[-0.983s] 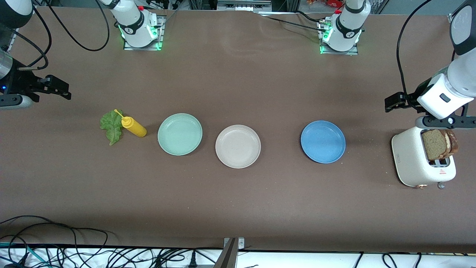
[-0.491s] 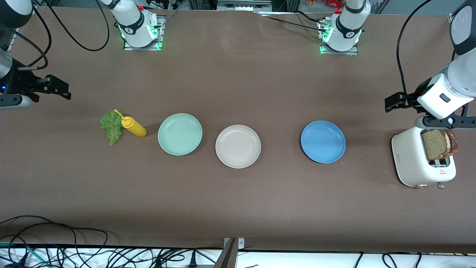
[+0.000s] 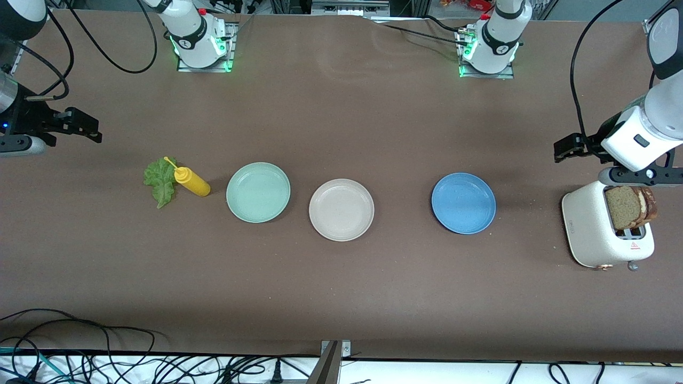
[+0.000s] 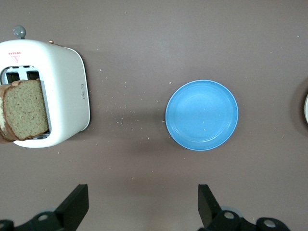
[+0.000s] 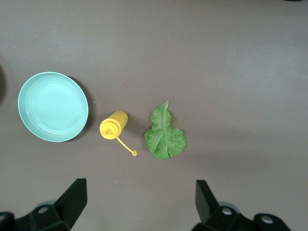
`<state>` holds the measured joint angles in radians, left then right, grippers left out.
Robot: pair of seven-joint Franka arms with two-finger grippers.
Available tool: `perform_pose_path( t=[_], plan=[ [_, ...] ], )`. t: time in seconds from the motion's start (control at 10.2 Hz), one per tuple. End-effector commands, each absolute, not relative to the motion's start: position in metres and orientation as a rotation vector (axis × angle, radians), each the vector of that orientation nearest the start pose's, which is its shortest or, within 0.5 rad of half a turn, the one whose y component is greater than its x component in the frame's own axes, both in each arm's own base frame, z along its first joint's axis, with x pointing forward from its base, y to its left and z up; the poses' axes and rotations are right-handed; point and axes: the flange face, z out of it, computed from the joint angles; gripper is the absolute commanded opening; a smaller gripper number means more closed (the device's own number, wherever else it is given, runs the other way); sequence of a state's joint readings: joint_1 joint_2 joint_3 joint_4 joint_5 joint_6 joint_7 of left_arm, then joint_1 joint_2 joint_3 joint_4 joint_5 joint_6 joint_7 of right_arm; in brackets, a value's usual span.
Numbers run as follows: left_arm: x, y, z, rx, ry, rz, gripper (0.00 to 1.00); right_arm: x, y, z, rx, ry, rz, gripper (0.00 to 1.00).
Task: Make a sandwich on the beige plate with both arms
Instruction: 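Move the left gripper over the toaster toward the bread slices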
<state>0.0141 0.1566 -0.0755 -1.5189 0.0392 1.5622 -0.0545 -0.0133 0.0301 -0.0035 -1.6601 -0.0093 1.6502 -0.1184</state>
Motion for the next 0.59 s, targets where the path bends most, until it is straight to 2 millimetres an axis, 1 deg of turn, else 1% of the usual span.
perform_pose_path(
  t=[0.0,0.1,0.49],
  plan=[
    [0.6,-0.02,0.556,-3.074,0.007,0.165,1.0,0.568,-0.011,0.579,-3.149,-0.169,0.069,1.0],
    [0.601,-0.017,0.555,-3.074,0.0,0.17,1.0,0.568,-0.011,0.579,-3.149,-0.169,0.069,1.0],
    [0.604,0.007,0.546,-3.073,-0.06,0.19,1.0,0.568,-0.011,0.579,-3.15,-0.169,0.069,1.0]
  ],
)
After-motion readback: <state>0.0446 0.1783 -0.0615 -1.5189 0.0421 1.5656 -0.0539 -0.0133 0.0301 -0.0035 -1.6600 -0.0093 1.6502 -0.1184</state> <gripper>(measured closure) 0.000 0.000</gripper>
